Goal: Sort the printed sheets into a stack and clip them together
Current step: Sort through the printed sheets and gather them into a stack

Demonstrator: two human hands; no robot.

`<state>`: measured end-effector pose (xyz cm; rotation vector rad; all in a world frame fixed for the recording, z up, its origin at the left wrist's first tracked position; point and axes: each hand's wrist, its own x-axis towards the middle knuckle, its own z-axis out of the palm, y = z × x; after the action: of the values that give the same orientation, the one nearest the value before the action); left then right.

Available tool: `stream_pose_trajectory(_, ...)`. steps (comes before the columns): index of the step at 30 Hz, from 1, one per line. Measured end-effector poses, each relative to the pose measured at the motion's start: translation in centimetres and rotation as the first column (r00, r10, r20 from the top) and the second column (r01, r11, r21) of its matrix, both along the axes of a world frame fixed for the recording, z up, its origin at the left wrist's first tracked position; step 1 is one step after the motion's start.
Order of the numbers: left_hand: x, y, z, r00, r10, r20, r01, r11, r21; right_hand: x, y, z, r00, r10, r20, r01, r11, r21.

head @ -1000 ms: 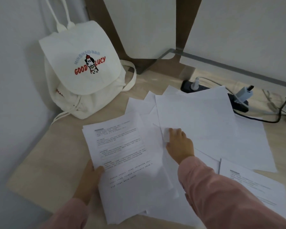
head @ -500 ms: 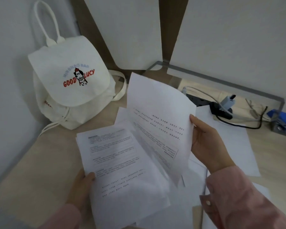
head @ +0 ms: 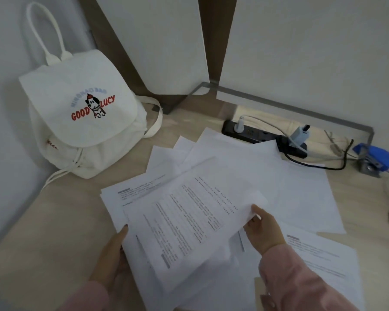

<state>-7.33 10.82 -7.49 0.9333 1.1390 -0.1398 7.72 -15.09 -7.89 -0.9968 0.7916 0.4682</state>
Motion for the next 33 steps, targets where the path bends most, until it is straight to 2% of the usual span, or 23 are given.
stream_pose_trajectory(3,-0.7,-0.3,-0.4,0.996,-0.085,0.018,0.081,0.985,0.153,-2.1,0.5,0.4,0.981,0.166,-0.099,-0.169,0.985,-0.022)
stream_pose_trajectory(7,-1.2,-0.4,-0.7,0.996,-0.083,-0.012,0.084,0.980,0.178,-2.7,-1.0,0.9,0.873,0.478,-0.097,-0.487,0.847,-0.213)
stream_pose_trajectory(12,-0.7,-0.7,-0.8,0.988,-0.152,0.021,0.143,0.958,0.248,-0.4,-2.4,1.7,0.811,0.584,-0.019,-0.530,0.721,-0.446)
stream_pose_trajectory(16,-0.1,-1.0,-0.5,0.985,-0.161,0.056,0.146,0.966,0.215,0.8,-1.5,2.5,0.676,0.737,-0.001,-0.601,0.550,-0.579)
stream_pose_trajectory(18,0.2,-1.0,-0.4,0.988,-0.144,0.055,0.132,0.975,0.180,1.0,-1.1,2.7,0.658,0.753,0.016,-0.580,0.521,-0.627)
stream_pose_trajectory(19,0.4,-1.0,-0.4,0.989,-0.139,0.044,0.129,0.977,0.168,1.0,-1.0,2.9,0.680,0.732,0.042,-0.542,0.541,-0.643)
stream_pose_trajectory(23,0.8,-0.8,-0.8,0.995,-0.097,-0.026,0.100,0.982,0.161,0.3,-2.0,2.9,0.841,0.509,0.183,-0.313,0.735,-0.602)
stream_pose_trajectory(27,0.9,-0.7,-1.9,0.997,-0.064,-0.044,0.068,0.993,0.101,-1.5,-2.5,2.1,0.941,0.305,0.149,-0.200,0.854,-0.481)
stream_pose_trajectory(30,1.0,-0.6,-2.9,0.999,-0.020,-0.031,0.020,1.000,-0.011,-3.6,-1.2,2.0,0.942,0.333,0.034,-0.306,0.898,-0.316)
stream_pose_trajectory(33,1.1,-0.8,-3.3,0.999,0.003,0.054,0.003,0.994,-0.113,-6.4,0.6,1.6,0.846,0.521,-0.114,-0.533,0.832,-0.152)
